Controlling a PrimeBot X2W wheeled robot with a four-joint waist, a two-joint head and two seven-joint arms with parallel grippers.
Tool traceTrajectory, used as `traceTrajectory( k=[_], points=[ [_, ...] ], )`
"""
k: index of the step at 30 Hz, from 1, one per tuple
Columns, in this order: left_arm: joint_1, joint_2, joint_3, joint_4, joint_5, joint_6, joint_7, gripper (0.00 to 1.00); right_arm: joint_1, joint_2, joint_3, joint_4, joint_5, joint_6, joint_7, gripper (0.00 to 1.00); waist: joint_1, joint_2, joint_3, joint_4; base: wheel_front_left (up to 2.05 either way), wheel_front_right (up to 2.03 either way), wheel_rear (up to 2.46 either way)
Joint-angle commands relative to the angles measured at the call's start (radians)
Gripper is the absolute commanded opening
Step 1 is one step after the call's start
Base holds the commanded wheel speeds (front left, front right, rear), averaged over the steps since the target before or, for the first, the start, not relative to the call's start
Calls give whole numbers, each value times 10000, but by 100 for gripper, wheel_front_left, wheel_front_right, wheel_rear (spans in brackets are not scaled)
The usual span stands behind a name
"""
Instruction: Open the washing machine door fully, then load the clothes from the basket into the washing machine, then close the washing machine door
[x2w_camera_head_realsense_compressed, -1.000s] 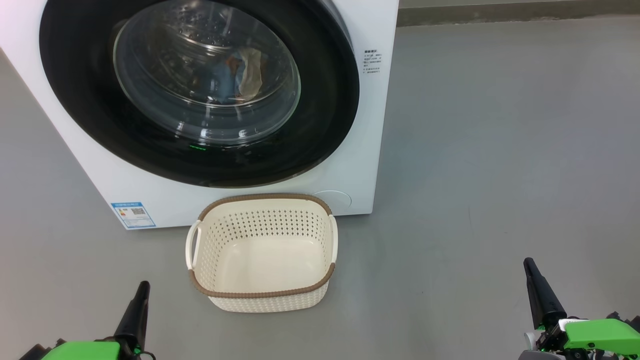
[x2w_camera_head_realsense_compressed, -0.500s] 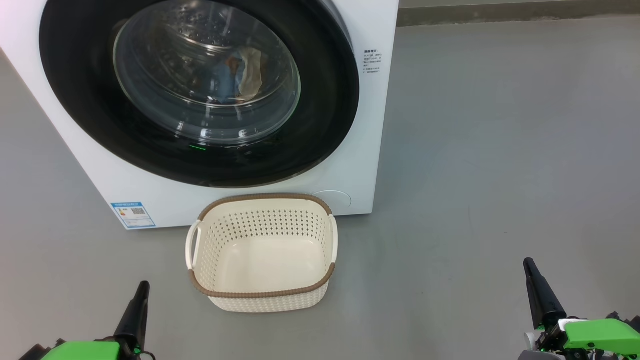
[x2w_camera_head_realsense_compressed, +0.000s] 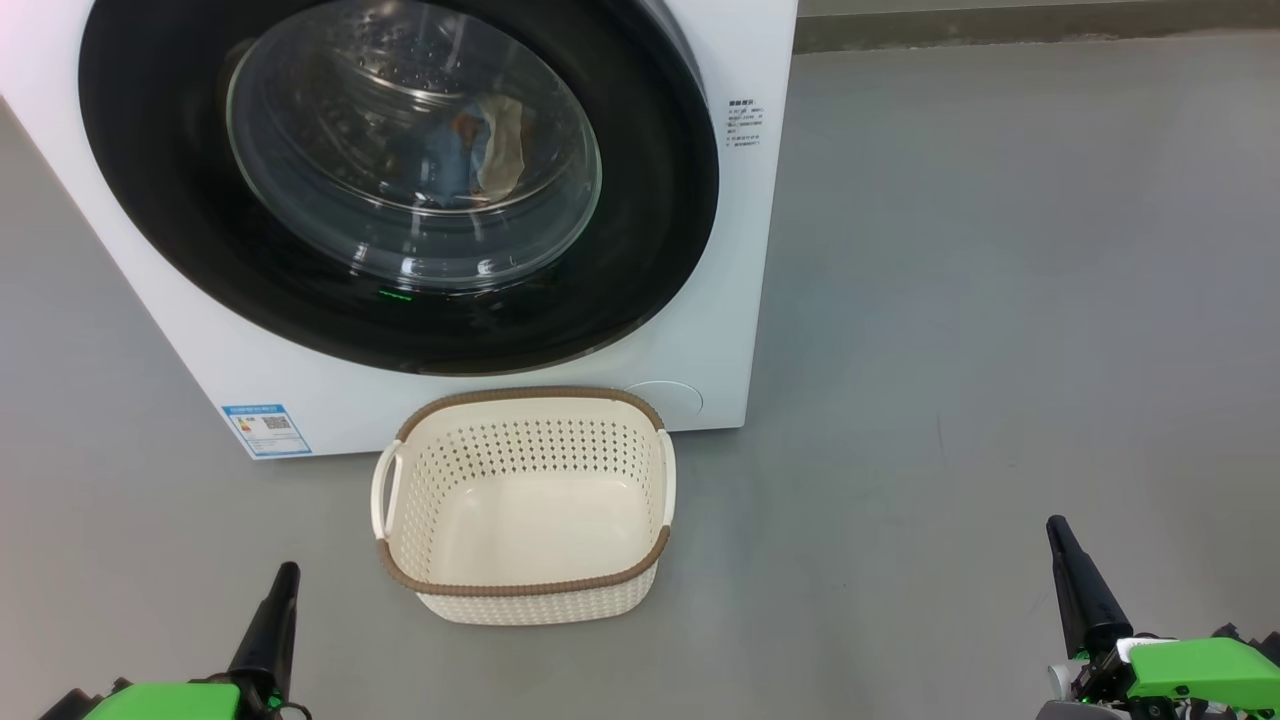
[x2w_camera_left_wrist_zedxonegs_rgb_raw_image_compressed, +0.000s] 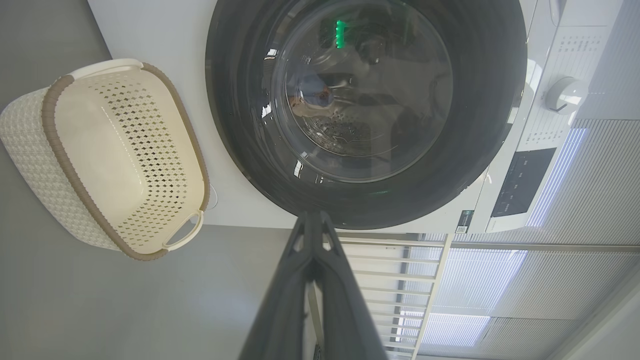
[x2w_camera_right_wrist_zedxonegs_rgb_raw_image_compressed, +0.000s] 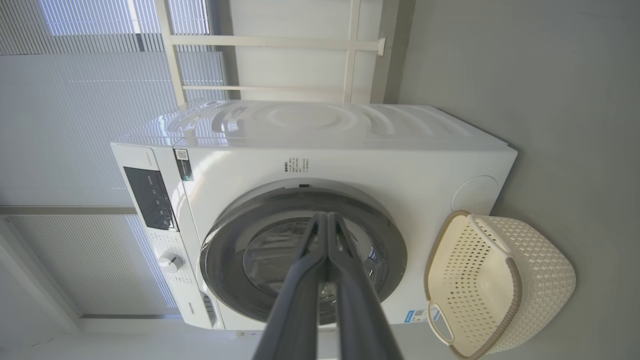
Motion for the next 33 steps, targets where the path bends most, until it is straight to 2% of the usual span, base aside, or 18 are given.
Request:
traceTrajectory(
  k=[1, 33],
  points=[
    [-417, 107, 352, -192, -40, -25, 47, 0, -458, -40, 252, -242, 50, 16, 73, 0, 0, 0, 0, 0, 0, 0, 0],
    [-419, 95, 369, -192, -26, -25, 62, 0, -458, -35, 244, -242, 44, 16, 79, 0, 0, 0, 0, 0, 0, 0, 0]
  ],
)
